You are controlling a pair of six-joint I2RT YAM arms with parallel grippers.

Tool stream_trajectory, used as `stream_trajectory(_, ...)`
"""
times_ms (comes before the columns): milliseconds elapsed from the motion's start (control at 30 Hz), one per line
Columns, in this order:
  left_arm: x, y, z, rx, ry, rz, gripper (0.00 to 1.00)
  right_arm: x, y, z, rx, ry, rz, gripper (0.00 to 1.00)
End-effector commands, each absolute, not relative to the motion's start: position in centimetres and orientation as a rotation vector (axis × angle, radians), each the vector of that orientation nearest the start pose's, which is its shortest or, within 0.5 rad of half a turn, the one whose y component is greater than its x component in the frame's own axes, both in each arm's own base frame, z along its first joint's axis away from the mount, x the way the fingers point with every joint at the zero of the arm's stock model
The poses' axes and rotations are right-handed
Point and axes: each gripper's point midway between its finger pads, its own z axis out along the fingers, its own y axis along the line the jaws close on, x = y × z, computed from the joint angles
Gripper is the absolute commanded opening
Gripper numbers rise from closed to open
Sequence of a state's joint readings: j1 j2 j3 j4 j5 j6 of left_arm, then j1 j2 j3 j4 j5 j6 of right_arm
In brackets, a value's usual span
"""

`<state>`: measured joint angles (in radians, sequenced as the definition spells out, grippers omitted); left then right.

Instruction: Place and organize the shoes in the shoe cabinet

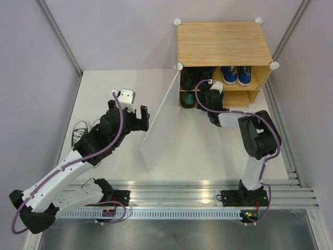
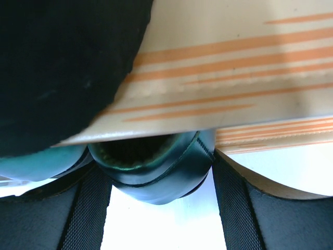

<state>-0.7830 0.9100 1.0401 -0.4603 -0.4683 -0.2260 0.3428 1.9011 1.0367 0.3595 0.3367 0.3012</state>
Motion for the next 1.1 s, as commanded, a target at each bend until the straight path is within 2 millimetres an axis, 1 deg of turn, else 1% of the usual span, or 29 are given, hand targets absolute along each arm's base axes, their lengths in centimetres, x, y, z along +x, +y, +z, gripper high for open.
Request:
stream_trajectory(0,26.7,-16.6,30.4,0.22,1.829,-0.249,1.0,52.4,14.4,11.9,0.168,1.851,0.159,0.17)
stream_trajectory(67,26.7,-16.6,30.4,0.222,1.829,-0.25,1.0,52.3,14.4,11.7,0.166,1.856,0.16,0.23)
stream_trajectory(100,26.7,-16.6,30.4,0.222,1.829,-0.25,1.0,52.2,14.4,11.9,0.162,1.853,0.16,0.35)
stream_trajectory(133,26.7,-16.6,30.3,0.223,1.83,-0.251,1.0,52.1,14.3,11.9,0.163,1.856,0.16,0.42)
stream_trajectory(167,26.7,-16.7,30.3,0.224,1.831,-0.252,0.99,51.9,14.2,11.7,0.165,1.862,0.157,0.53)
stream_trajectory(200,26.7,-16.8,30.3,0.227,1.83,-0.257,1.0,51.7,14.2,12.0,0.169,1.857,0.16,0.58)
stream_trajectory(267,26.7,-16.7,30.4,0.226,1.829,-0.258,1.0,51.3,13.9,11.8,0.172,1.864,0.158,0.66)
stream_trajectory(300,26.7,-16.7,30.4,0.227,1.827,-0.258,1.0,51.2,14.0,11.9,0.175,1.861,0.165,0.73)
stream_trajectory(367,26.6,-16.7,30.4,0.227,1.827,-0.258,1.0,50.8,13.8,11.7,0.182,1.87,0.161,0.79)
stream_trajectory(400,26.6,-16.7,30.4,0.23,1.827,-0.256,1.0,50.7,13.8,11.8,0.186,1.87,0.164,0.85)
stream_trajectory(433,26.6,-16.6,30.4,0.227,1.827,-0.255,1.0,50.6,13.8,11.9,0.189,1.87,0.166,0.89)
stream_trajectory(467,26.6,-16.6,30.5,0.227,1.826,-0.256,0.99,50.2,13.6,11.5,0.189,1.879,0.161,0.91)
stream_trajectory(500,26.6,-16.6,30.5,0.226,1.824,-0.257,1.0,50.0,13.5,11.9,0.195,1.873,0.162,0.97)
stream_trajectory(567,26.6,-16.7,30.4,0.231,1.827,-0.257,1.0,49.4,13.3,11.6,0.196,1.877,0.161,0.98)
stream_trajectory(633,26.6,-16.8,30.4,0.234,1.827,-0.261,1.0,49.0,13.1,12.1,0.202,1.868,0.165,0.98)
stream_trajectory(667,26.6,-16.8,30.4,0.234,1.827,-0.261,1.0,48.5,13.1,11.8,0.203,1.884,0.169,0.98)
stream_trajectory(700,26.6,-16.7,30.4,0.235,1.827,-0.259,0.99,48.2,13.0,12.5,0.205,1.873,0.178,0.98)
stream_trajectory(733,26.6,-16.8,30.4,0.235,1.828,-0.258,1.0,48.0,13.0,12.7,0.207,1.872,0.185,0.98)
stream_trajectory(767,26.6,-16.8,30.4,0.235,1.828,-0.258,1.0,47.3,12.8,12.2,0.212,1.886,0.186,0.98)
stream_trajectory(800,26.6,-16.8,30.3,0.237,1.83,-0.258,1.0,47.0,12.7,13.1,0.214,1.871,0.195,0.98)
stream_trajectory(833,26.6,-16.8,30.3,0.239,1.829,-0.259,0.99,46.2,12.5,12.5,0.215,1.886,0.19,0.98)
stream_trajectory(867,26.6,-16.8,30.3,0.239,1.829,-0.259,0.99,45.9,12.4,12.4,0.222,1.889,0.196,0.98)
stream_trajectory(900,26.6,-16.8,30.3,0.239,1.829,-0.259,1.0,45.4,12.4,13.0,0.224,1.881,0.209,0.98)
stream_trajectory(933,26.6,-16.8,30.4,0.239,1.828,-0.26,1.0,44.7,12.2,12.1,0.231,1.901,0.207,0.98)
stream_trajectory(1000,26.6,-16.8,30.4,0.242,1.827,-0.26,0.99,43.9,12.3,12.5,0.241,1.896,0.24,0.94)
stream_trajectory(1033,26.6,-16.8,30.4,0.241,1.827,-0.261,0.99,43.1,12.2,11.6,0.244,1.911,0.247,0.89)
stream_trajectory(1067,26.6,-16.8,30.4,0.242,1.827,-0.26,0.99,42.8,12.2,11.4,0.245,1.914,0.257,0.76)
